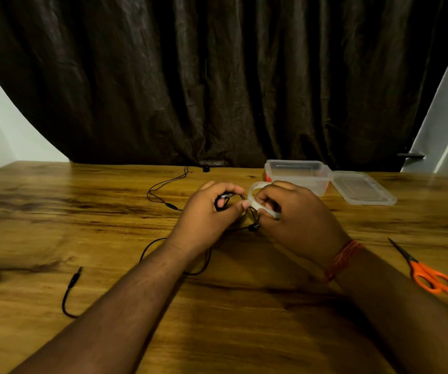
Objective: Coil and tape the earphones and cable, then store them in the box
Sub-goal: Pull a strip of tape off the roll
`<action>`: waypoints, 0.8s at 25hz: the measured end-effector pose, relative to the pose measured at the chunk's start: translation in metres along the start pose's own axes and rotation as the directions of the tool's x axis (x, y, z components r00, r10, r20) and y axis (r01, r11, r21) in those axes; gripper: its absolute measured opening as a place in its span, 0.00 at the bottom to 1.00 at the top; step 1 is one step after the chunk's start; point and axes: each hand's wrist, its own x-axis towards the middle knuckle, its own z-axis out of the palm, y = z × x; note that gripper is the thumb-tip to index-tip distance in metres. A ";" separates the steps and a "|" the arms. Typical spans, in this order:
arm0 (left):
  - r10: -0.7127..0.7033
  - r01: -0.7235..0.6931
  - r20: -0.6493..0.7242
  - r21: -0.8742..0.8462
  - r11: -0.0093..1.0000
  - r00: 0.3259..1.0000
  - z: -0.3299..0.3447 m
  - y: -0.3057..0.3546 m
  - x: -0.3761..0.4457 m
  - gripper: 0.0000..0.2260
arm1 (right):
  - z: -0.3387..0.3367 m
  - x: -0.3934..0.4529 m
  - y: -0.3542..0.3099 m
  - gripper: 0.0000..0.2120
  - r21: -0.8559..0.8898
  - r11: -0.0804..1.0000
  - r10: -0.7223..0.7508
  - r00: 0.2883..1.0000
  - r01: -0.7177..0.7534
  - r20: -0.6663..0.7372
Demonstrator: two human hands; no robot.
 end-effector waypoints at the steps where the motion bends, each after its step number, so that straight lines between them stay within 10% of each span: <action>1: 0.026 -0.025 -0.002 0.047 0.999 1.000 0.000 0.001 0.000 0.08 | 0.000 0.000 0.000 0.07 0.000 1.000 0.000 1.000 0.000 0.003; 20: -0.148 0.149 0.024 -0.250 0.957 0.989 -0.006 0.011 -0.001 0.02 | -0.013 0.006 0.006 0.05 0.273 0.945 0.143 0.979 -0.179 0.147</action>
